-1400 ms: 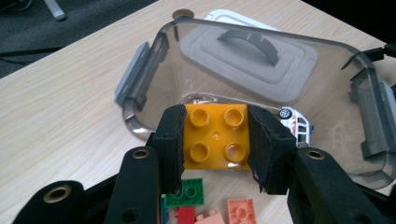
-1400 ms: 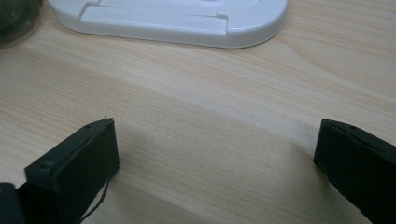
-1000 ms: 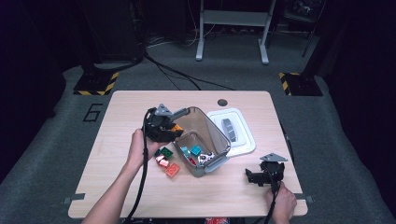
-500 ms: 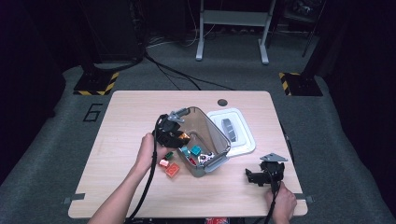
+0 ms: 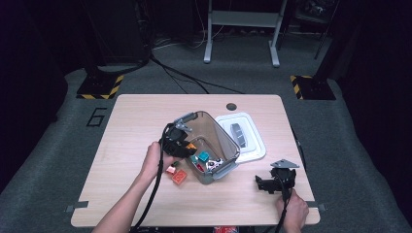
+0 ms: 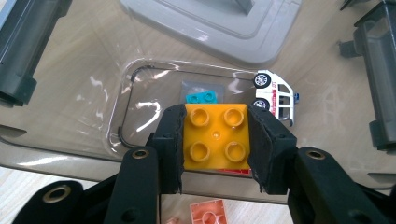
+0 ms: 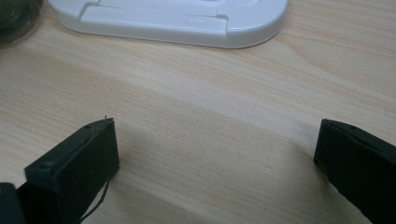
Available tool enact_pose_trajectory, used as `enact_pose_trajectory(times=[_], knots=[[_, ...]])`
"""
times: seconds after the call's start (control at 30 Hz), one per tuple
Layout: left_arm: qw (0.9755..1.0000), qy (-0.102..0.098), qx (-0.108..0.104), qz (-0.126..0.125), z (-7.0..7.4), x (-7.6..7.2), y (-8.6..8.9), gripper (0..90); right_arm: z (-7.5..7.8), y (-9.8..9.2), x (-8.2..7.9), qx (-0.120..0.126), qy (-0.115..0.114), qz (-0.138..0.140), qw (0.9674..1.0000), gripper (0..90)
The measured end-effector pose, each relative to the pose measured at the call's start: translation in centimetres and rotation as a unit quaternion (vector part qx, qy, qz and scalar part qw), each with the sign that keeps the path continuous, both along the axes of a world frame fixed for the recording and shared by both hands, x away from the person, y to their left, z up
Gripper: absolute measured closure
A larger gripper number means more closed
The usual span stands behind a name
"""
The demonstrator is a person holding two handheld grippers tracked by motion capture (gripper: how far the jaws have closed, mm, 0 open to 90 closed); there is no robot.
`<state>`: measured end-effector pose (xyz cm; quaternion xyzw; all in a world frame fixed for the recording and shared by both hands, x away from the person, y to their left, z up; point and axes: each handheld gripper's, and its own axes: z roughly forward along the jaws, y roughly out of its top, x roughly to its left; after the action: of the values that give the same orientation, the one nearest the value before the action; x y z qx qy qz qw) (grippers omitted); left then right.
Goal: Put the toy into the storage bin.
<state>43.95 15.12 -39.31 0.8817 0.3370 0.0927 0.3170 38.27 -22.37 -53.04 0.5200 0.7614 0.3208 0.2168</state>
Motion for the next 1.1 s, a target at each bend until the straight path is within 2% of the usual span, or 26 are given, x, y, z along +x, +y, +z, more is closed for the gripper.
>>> enact_pose_trajectory(times=[0.07,0.13,0.27,0.47,0.67,0.8,0.9,1.03,1.1], knots=[[1.0,-0.003,0.002,0.0,0.1,-0.1,-0.1,58.5,0.0,0.0,0.0,0.0,0.0,0.0,1.0,0.0],[1.0,-0.002,-0.005,-0.002,0.2,-0.1,0.0,56.2,0.0,0.0,0.0,0.0,0.0,0.0,1.0,0.0],[0.9998,-0.006,-0.018,0.01,0.6,-0.4,0.7,40.6,0.0,0.0,0.0,0.0,0.0,0.0,1.0,0.0],[0.9986,-0.029,-0.033,0.031,2.0,-1.3,2.6,23.8,0.0,0.0,0.0,0.0,0.0,-0.001,1.0,0.0],[0.9966,-0.041,-0.043,0.057,2.4,-2.0,5.0,16.7,0.0,0.0,0.0,-0.001,-0.002,0.002,1.0,0.0],[0.9955,-0.037,-0.049,0.072,1.7,-2.2,6.6,14.4,0.0,0.0,0.0,-0.001,-0.002,0.002,1.0,0.0],[0.9945,-0.031,-0.051,0.086,0.6,-2.3,7.6,11.6,0.0,0.0,0.0,0.0,-0.002,0.0,1.0,0.0],[0.9931,-0.026,-0.043,0.106,-1.1,-2.5,8.5,8.1,0.0,0.0,0.0,-0.001,-0.001,0.002,1.0,0.0],[0.9931,-0.021,-0.03,0.112,-2.0,-2.6,8.9,6.9,0.0,0.0,0.0,-0.001,-0.002,0.001,1.0,0.0]])
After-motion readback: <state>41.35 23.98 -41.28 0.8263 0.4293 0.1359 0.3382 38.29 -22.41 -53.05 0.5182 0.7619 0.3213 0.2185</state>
